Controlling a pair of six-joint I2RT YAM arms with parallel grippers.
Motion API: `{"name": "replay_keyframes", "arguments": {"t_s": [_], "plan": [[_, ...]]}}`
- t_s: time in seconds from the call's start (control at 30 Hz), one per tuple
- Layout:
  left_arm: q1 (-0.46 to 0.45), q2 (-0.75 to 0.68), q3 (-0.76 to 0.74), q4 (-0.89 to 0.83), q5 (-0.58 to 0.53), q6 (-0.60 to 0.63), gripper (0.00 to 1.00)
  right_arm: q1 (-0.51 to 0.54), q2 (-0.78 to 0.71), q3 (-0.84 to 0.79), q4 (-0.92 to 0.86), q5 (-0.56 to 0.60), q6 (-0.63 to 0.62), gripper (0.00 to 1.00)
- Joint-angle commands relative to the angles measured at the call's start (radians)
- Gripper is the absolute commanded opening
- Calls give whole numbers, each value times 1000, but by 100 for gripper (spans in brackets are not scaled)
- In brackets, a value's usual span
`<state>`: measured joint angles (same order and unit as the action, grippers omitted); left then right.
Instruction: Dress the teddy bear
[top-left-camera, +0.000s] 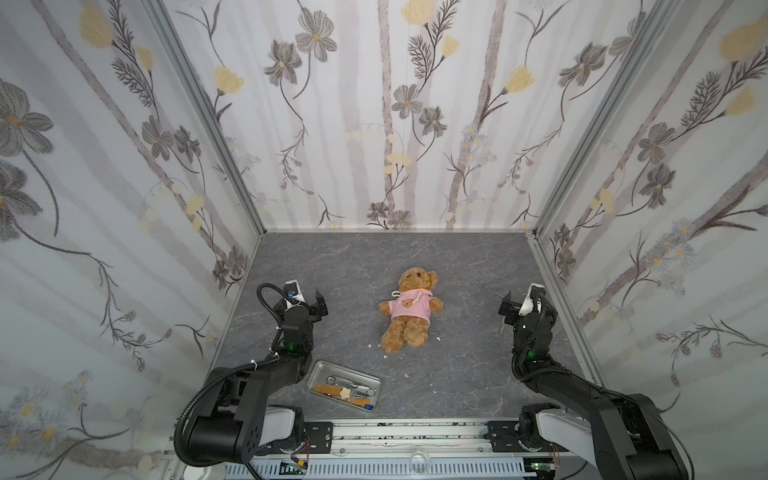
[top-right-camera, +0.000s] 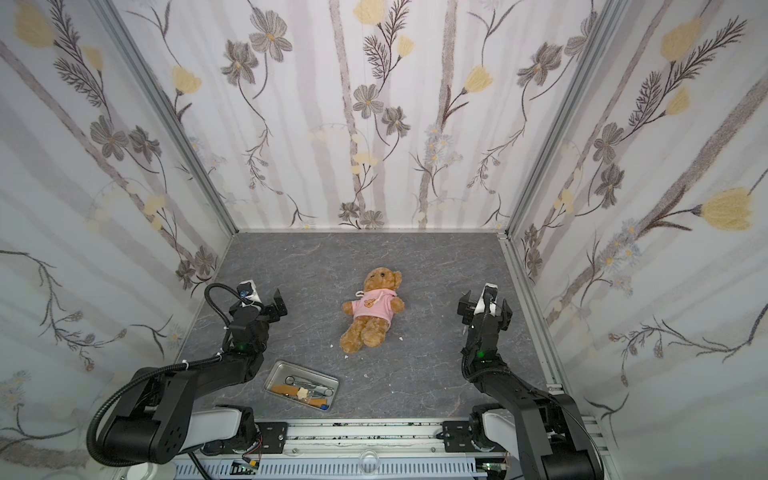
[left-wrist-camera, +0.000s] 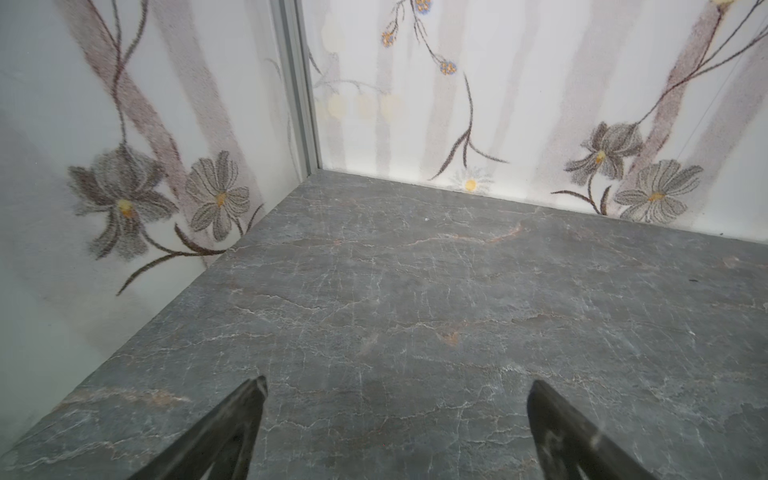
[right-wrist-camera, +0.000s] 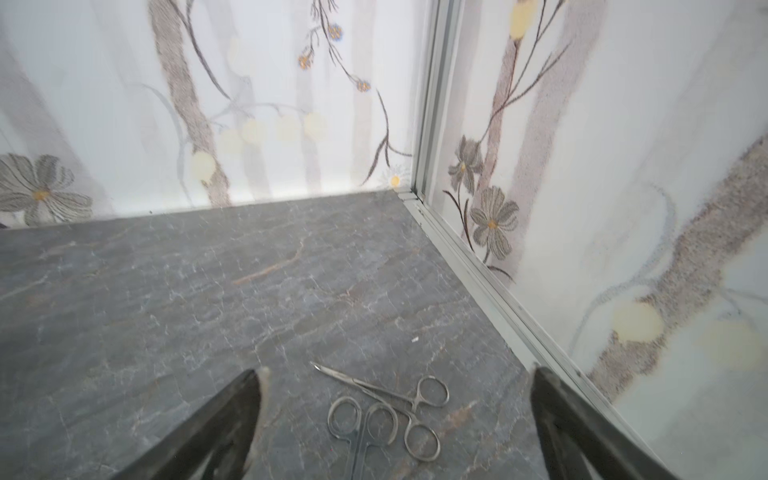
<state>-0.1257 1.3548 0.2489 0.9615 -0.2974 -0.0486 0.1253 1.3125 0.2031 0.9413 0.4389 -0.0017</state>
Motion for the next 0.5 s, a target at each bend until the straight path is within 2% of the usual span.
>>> {"name": "replay_keyframes", "arguments": {"t_s": [0.0, 0.13, 0.23, 0.3, 0.37, 0.4, 0.47], "plan": [[10, 72, 25, 156, 110, 44, 100, -22, 33, 57, 66, -75, -20, 100], [33, 127, 18, 237, 162, 60, 100, -48, 44, 67, 68, -178, -8, 100], [49, 173, 12, 289, 169, 46, 100, -53, 48, -24, 283, -273, 4, 100], [68, 196, 18, 298, 203, 32, 100, -55, 99, -44, 356, -264, 11, 100], [91, 228, 8, 344, 221, 7, 100, -58, 201, -72, 529, -265, 13, 100], [98, 227, 3, 346, 226, 1, 100, -60, 209, -79, 535, -265, 11, 100], [98, 227, 4, 346, 224, 1, 100, -67, 167, -31, 376, -232, 36, 100]]}}
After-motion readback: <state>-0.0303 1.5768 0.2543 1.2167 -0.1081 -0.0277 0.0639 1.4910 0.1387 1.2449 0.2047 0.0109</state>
